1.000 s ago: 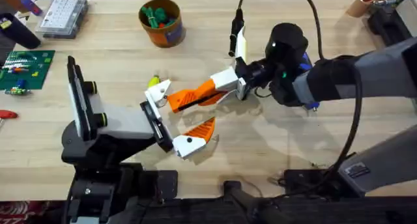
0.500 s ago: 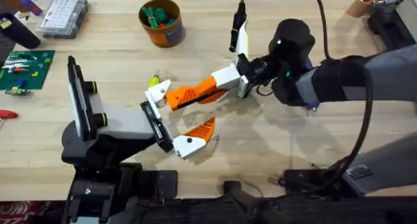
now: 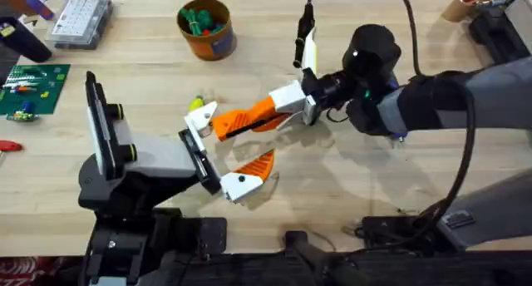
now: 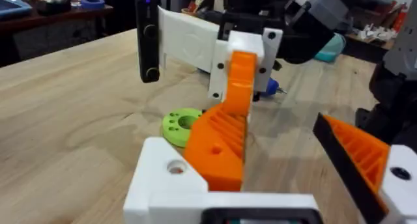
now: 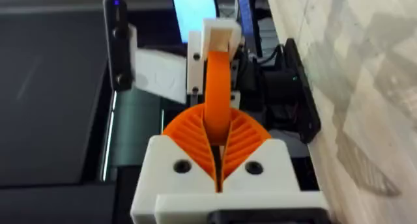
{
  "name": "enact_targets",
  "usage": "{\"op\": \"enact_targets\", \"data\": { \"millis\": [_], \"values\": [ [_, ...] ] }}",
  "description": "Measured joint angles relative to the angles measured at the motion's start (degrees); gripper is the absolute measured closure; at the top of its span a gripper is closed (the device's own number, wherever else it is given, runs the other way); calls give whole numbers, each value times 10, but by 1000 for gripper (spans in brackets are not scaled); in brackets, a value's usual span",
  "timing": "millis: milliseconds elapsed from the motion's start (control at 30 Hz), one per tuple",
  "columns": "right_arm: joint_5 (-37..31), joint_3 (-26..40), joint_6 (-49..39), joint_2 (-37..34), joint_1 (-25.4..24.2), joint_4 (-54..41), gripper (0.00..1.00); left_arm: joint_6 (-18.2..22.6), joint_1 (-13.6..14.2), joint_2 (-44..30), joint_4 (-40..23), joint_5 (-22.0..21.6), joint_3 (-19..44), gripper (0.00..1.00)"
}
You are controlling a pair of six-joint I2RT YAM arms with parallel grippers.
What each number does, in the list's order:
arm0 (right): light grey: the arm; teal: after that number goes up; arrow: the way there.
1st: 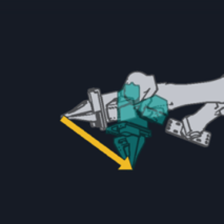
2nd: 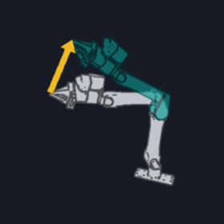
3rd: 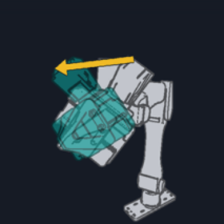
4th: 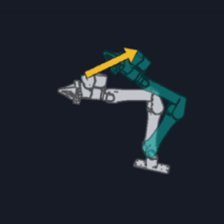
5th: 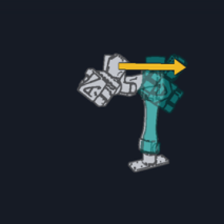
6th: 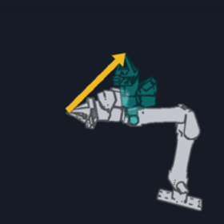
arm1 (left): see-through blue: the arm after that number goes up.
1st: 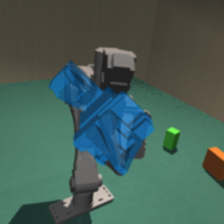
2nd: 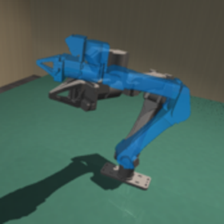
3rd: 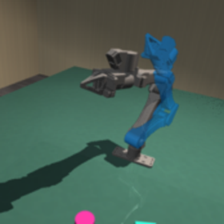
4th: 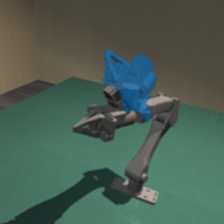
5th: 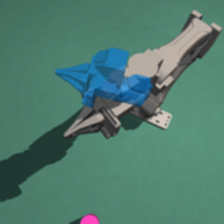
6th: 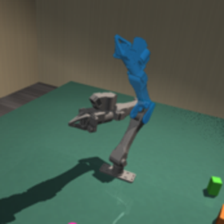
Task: Pick up the gripper from the table and insert it into the empty holder that is missing its gripper. Then pick up a screw, insert it into the mounting hole, and use the screwdriver to tighten it. Finally, clean up the table by picking up the vegetable and placing it into the bucket.
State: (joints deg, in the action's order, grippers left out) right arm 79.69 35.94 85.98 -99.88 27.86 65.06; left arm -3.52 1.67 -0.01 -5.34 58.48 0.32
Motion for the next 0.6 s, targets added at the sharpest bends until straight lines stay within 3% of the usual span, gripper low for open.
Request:
{"op": "enact_targets", "data": {
  "millis": [600],
  "values": [
    [-17, 0, 8, 0, 5, -5, 982, 0, 0, 0, 0, 1, 0, 14]
  ]
}}
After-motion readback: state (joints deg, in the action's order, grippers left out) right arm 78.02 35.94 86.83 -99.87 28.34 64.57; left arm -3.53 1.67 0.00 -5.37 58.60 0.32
